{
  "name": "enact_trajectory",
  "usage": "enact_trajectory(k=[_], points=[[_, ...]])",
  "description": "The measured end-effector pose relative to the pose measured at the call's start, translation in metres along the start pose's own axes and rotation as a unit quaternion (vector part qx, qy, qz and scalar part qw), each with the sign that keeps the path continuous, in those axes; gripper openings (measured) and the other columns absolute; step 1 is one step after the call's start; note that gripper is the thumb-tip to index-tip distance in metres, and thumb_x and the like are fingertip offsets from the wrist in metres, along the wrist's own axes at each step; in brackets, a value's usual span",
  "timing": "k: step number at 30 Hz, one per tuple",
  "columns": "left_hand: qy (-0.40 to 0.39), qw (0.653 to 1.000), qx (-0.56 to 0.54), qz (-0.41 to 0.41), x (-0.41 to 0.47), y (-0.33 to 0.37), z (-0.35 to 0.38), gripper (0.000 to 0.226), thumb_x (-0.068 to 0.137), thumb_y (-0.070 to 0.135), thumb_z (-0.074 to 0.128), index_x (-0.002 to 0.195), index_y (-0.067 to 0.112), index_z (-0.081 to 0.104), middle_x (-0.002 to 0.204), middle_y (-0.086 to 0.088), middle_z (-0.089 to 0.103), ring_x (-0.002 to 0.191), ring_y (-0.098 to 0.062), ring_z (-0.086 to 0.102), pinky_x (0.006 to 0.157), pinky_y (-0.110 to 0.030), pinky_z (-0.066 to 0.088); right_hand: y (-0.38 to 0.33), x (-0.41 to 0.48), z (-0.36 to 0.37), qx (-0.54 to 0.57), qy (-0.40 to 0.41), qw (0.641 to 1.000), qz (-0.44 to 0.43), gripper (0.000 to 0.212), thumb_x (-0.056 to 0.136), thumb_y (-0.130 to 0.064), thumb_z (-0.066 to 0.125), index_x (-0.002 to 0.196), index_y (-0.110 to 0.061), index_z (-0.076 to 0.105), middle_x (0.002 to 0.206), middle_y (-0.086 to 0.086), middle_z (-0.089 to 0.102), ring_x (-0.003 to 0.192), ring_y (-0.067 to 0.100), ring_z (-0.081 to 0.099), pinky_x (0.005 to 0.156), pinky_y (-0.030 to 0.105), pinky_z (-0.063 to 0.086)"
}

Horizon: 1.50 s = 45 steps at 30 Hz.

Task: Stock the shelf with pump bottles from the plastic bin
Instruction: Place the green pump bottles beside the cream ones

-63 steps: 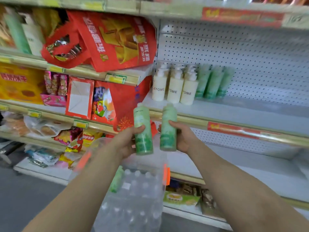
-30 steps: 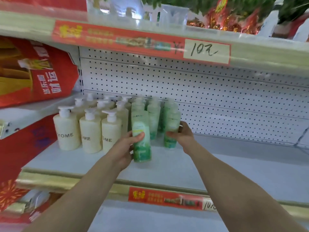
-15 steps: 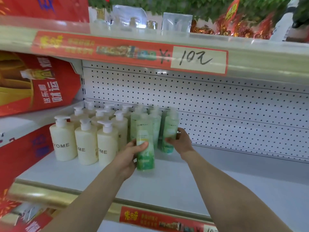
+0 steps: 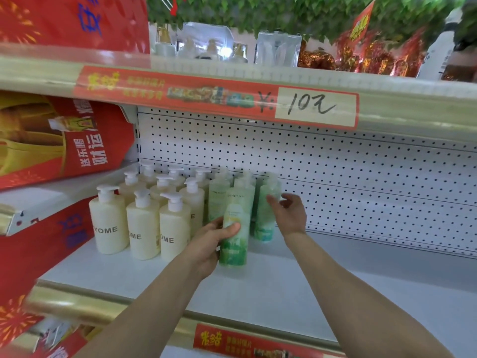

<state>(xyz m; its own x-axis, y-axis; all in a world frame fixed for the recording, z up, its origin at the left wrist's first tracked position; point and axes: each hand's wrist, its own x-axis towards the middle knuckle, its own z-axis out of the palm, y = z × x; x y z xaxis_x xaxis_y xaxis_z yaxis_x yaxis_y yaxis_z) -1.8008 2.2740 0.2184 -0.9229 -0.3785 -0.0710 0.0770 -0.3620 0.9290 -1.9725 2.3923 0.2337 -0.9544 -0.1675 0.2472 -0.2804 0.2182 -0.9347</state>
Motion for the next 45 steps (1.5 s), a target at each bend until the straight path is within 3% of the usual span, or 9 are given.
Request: enact_trajectory(k=[5, 11, 16, 19, 22, 24, 31, 37, 45], points=[[-0.038, 0.999, 0.018, 0.010, -0.006, 0.005, 0.011, 0.057, 0.074, 0.032, 0.081, 0.127, 0.017, 0.063, 0.118, -0.004, 0.072, 0.113, -0.024, 0.065, 0.097, -0.044, 0.051, -0.054, -0.030, -0.013, 0.079, -0.240, 0.967, 0.001, 0.046, 0.085, -0.059, 0.066, 0.117, -0.024, 0.067, 0.110, -0.001, 0.073, 0.100, 0.020, 0.070, 0.078, 0.033, 0.056], [-0.052, 0.997, 0.037, 0.046, -0.015, 0.014, 0.012, 0.043, 0.087, 0.025, 0.071, 0.128, 0.015, 0.063, 0.117, -0.005, 0.072, 0.107, -0.021, 0.069, 0.092, -0.037, 0.053, -0.066, -0.034, -0.013, 0.077, -0.316, 0.945, -0.012, 0.053, 0.080, -0.038, 0.082, 0.127, -0.026, 0.061, 0.116, -0.001, 0.073, 0.106, 0.016, 0.070, 0.094, 0.040, 0.056], [0.113, 0.978, 0.122, 0.127, -0.018, 0.029, -0.001, 0.036, 0.088, 0.021, 0.072, 0.123, 0.020, 0.065, 0.110, 0.005, 0.072, 0.103, -0.013, 0.068, 0.093, -0.033, 0.053, -0.074, -0.036, 0.006, 0.117, -0.301, 0.946, 0.011, 0.062, 0.075, -0.030, 0.087, 0.128, -0.016, 0.059, 0.121, 0.000, 0.069, 0.110, 0.013, 0.067, 0.078, 0.029, 0.057], [0.290, 0.906, 0.159, 0.264, -0.026, 0.039, -0.022, 0.027, 0.086, 0.021, 0.073, 0.112, 0.022, 0.065, 0.102, 0.010, 0.068, 0.099, -0.007, 0.064, 0.094, -0.031, 0.051, -0.073, -0.040, 0.026, 0.092, -0.286, 0.954, 0.000, 0.053, 0.077, -0.024, 0.086, 0.122, -0.017, 0.059, 0.110, -0.005, 0.068, 0.103, 0.011, 0.067, 0.078, 0.027, 0.057], [0.400, 0.823, 0.234, 0.329, -0.033, 0.040, -0.046, 0.033, 0.085, 0.027, 0.074, 0.115, 0.020, 0.061, 0.109, 0.008, 0.061, 0.113, -0.014, 0.052, 0.092, -0.027, 0.042, -0.064, -0.043, 0.048, 0.041, -0.284, 0.958, -0.005, 0.072, 0.066, -0.029, 0.092, 0.126, -0.019, 0.053, 0.117, -0.001, 0.064, 0.107, 0.016, 0.065, 0.090, 0.034, 0.057], [0.408, 0.798, 0.307, 0.320, -0.028, 0.037, -0.059, 0.040, 0.084, 0.033, 0.075, 0.120, 0.021, 0.060, 0.120, 0.007, 0.059, 0.124, -0.016, 0.041, 0.098, -0.029, 0.036, -0.057, -0.045, 0.062, 0.000, -0.277, 0.961, -0.023, 0.090, 0.054, -0.039, 0.093, 0.132, -0.019, 0.052, 0.121, -0.002, 0.063, 0.111, 0.018, 0.064, 0.097, 0.039, 0.054], [0.399, 0.753, 0.424, 0.307, -0.013, 0.028, -0.076, 0.048, 0.080, 0.042, 0.076, 0.124, 0.026, 0.063, 0.132, 0.011, 0.059, 0.125, -0.019, 0.044, 0.105, -0.038, 0.038, -0.057, -0.048, 0.081, -0.067, -0.235, 0.967, -0.072, 0.079, 0.071, -0.030, 0.089, 0.138, -0.019, 0.049, 0.128, -0.004, 0.057, 0.115, 0.016, 0.056, 0.101, 0.030, 0.046], [0.400, 0.779, 0.400, 0.271, -0.011, 0.019, -0.082, 0.041, 0.080, 0.039, 0.077, 0.114, 0.024, 0.060, 0.114, 0.007, 0.064, 0.118, -0.020, 0.043, 0.097, -0.039, 0.038, -0.059, -0.048, 0.088, -0.130, -0.197, 0.967, -0.096, 0.079, 0.073, -0.033, 0.087, 0.141, -0.019, 0.049, 0.135, 0.002, 0.053, 0.123, 0.020, 0.053, 0.103, 0.030, 0.043], [0.380, 0.771, 0.437, 0.264, -0.015, 0.022, -0.086, 0.042, 0.079, 0.039, 0.078, 0.112, 0.020, 0.061, 0.114, 0.003, 0.064, 0.119, -0.023, 0.045, 0.094, -0.041, 0.041, -0.066, -0.056, 0.092, -0.185, -0.181, 0.963, -0.076, 0.081, 0.080, -0.033, 0.082, 0.149, -0.020, 0.039, 0.145, 0.004, 0.044, 0.129, 0.023, 0.049, 0.099, 0.025, 0.038]])
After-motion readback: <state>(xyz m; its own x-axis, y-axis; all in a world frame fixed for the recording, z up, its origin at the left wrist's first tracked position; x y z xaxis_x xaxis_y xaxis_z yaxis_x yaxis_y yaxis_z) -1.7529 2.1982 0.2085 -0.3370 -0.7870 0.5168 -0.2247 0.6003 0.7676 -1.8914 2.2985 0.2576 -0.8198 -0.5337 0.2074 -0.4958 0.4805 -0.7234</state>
